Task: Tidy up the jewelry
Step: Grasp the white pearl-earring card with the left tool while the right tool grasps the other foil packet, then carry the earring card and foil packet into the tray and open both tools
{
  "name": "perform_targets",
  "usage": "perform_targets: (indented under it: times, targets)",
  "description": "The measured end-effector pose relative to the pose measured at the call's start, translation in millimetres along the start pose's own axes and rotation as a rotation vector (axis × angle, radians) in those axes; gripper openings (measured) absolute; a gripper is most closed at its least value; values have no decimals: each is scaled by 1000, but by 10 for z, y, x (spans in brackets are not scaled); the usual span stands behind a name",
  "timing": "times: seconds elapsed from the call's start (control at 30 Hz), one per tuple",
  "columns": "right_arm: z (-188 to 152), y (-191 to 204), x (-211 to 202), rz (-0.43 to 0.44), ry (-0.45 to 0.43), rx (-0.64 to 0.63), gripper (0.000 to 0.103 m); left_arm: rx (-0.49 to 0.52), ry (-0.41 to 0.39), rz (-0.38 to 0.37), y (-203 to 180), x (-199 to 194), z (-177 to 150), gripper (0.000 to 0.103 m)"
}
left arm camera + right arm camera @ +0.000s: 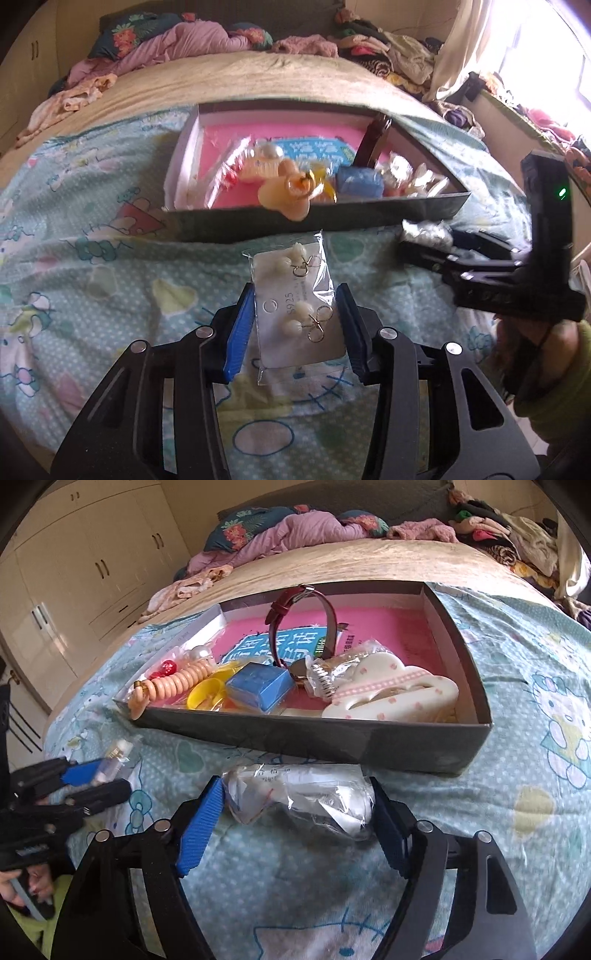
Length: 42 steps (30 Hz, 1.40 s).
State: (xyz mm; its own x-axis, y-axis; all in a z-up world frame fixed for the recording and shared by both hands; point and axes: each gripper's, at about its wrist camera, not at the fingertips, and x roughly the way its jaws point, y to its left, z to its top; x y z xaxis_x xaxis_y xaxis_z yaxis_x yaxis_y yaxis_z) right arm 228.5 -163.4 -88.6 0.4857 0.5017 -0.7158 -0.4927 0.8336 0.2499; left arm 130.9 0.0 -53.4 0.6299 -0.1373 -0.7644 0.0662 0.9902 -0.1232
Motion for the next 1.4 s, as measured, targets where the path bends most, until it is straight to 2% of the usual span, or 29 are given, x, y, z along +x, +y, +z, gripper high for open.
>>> perform_targets:
  times: [0.1, 0.17, 0.3, 0.43, 0.63, 1.0, 1.07, 1.17, 1.3, 1.4]
  targets:
    - [-21, 0, -33, 16, -19, -20, 72, -10, -47, -5, 28, -155, 99, 36]
    - [-29, 3, -113, 58, -31, -19, 72, -11, -76, 1, 54, -237, 192, 36]
    - [60, 74, -368, 85, -96, -61, 72, -19, -108, 14, 138, -264, 413, 36]
    - [276, 59, -444, 53, -137, -103, 72, -13, -102, 30, 166, -128, 602, 36]
    - [518, 38, -286, 30, -135, -129, 72, -18, -69, 37, 188, 131, 708, 36]
    - [600, 64, -31, 20, -106, -146, 74, -28, -43, 41, 235, 317, 747, 39]
    - [603, 56, -46, 29, -111, -137, 79, -29, -43, 43, 236, 319, 749, 39]
    - [602, 59, -118, 22, -131, -135, 86, -28, -42, 42, 231, 316, 751, 44]
    - [570, 54, -288, 22, -151, -128, 89, -26, -54, 45, 208, 249, 746, 60]
    - [517, 45, -461, 17, -169, -118, 93, -29, -65, 44, 189, 167, 734, 60]
